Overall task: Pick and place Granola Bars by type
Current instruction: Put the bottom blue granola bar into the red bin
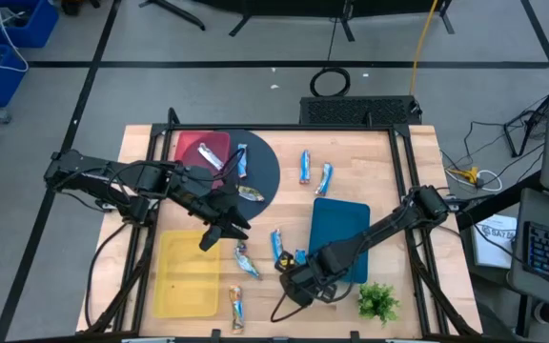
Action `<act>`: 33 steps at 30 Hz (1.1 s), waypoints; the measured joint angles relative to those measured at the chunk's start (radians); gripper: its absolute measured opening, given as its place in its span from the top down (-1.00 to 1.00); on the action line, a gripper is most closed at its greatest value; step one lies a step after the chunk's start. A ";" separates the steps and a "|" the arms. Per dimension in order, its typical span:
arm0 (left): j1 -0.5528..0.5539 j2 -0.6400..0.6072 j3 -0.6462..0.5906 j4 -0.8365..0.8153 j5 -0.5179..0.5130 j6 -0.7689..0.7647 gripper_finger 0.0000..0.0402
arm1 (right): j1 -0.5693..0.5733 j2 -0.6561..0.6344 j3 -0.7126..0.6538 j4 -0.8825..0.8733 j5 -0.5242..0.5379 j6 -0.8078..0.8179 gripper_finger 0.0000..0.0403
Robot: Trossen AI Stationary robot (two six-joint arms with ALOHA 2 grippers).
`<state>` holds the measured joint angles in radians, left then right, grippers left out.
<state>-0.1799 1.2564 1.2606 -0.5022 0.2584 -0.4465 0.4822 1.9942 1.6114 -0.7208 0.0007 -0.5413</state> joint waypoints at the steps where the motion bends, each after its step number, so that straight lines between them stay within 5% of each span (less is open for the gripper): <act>1: 0.000 0.000 0.000 0.000 0.000 0.000 0.22 | 0.001 0.000 0.006 -0.002 0.002 0.013 0.03; 9: 0.003 0.000 0.000 -0.001 -0.001 0.019 0.22 | 0.018 0.107 0.061 -0.093 0.103 0.018 0.03; 22: 0.003 0.000 0.000 -0.002 -0.008 -0.001 0.22 | 0.023 0.214 0.176 -0.159 0.021 0.039 0.05; 25: 0.003 0.000 0.000 -0.002 -0.006 -0.008 0.22 | 0.022 0.215 0.162 -0.152 0.020 0.021 0.22; 31: 0.000 0.000 0.000 -0.002 0.008 -0.037 0.22 | 0.031 0.214 0.159 -0.144 -0.002 -0.053 0.89; 33: 0.000 0.000 0.000 -0.002 0.012 -0.036 0.22 | 0.034 0.214 0.159 -0.136 0.004 -0.077 0.93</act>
<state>-0.1799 1.2564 1.2606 -0.5037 0.2703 -0.4826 0.5163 2.2082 1.7706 -0.8569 0.0042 -0.6179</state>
